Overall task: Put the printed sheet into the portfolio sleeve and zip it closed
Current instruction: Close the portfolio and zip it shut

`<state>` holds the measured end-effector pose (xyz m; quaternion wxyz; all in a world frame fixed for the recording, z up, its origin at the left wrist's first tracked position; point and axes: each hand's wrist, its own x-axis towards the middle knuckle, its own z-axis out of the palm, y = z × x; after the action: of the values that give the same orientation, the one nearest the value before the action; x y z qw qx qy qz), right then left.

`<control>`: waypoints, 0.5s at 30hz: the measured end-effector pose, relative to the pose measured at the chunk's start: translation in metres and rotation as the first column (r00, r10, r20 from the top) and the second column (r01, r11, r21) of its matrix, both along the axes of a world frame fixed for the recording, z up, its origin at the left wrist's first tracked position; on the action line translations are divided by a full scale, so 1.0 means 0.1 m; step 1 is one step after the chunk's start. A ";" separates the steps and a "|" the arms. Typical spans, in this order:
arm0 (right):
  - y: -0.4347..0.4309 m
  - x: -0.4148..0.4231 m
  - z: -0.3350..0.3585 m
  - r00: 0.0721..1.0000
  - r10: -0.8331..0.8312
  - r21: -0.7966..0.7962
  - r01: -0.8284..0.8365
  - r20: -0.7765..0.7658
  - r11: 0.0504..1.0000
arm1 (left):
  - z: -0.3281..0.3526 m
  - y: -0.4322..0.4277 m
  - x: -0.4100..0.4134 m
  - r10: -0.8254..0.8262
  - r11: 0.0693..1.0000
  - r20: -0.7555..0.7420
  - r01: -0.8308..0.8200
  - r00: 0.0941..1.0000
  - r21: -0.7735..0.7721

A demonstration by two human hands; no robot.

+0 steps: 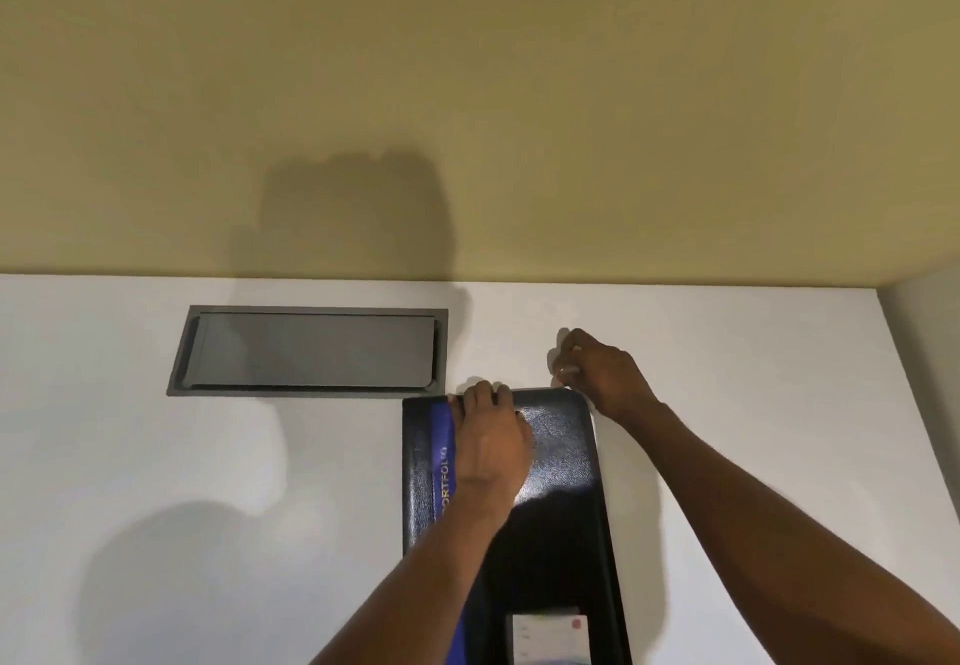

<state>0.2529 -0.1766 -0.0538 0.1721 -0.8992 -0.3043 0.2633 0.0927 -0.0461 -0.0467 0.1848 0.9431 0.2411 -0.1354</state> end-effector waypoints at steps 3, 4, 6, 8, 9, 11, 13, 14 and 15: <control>0.19 0.09 0.03 0.990 0.143 0.005 -0.142 -0.012 0.990 | 0.00 -0.01 0.00 0.018 1.000 -0.004 -0.018 1.000 -0.005; 0.25 0.11 0.04 0.981 0.196 0.010 -0.196 0.004 0.980 | 0.01 -0.01 -0.01 0.033 0.999 0.008 -0.033 0.999 -0.012; 0.34 0.13 0.07 0.961 0.277 -0.001 -0.277 0.022 0.961 | 0.02 -0.03 -0.02 0.065 0.997 0.041 -0.063 0.997 -0.036; 0.42 0.14 0.08 0.939 0.343 -0.029 -0.343 0.022 0.939 | 0.03 -0.05 -0.03 0.081 0.996 0.067 -0.078 0.994 -0.050; 0.45 0.13 0.07 0.928 0.372 -0.039 -0.371 0.022 0.928 | 0.05 -0.06 -0.03 0.083 0.996 0.069 -0.080 0.994 -0.050; 0.50 0.10 0.07 0.912 0.408 -0.040 -0.407 0.025 0.912 | 0.08 -0.10 -0.02 0.066 0.997 0.056 -0.063 0.996 -0.051; 0.54 0.06 0.06 0.892 0.450 -0.042 -0.449 0.048 0.893 | 0.10 -0.18 -0.02 0.055 0.996 0.054 -0.050 0.997 -0.077; 0.57 0.03 0.06 0.882 0.467 -0.047 -0.465 0.058 0.884 | 0.11 -0.22 -0.02 0.059 0.994 0.051 -0.053 0.997 -0.096; 0.60 0.00 0.06 0.878 0.474 -0.047 -0.471 0.064 0.881 | 0.11 -0.27 -0.03 0.068 0.991 0.052 -0.062 0.996 -0.119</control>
<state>0.2525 -0.1170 -0.0475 0.0779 -0.8094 -0.5164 0.2687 0.0897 -0.0728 -0.0352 0.2510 0.9256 0.2581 -0.1170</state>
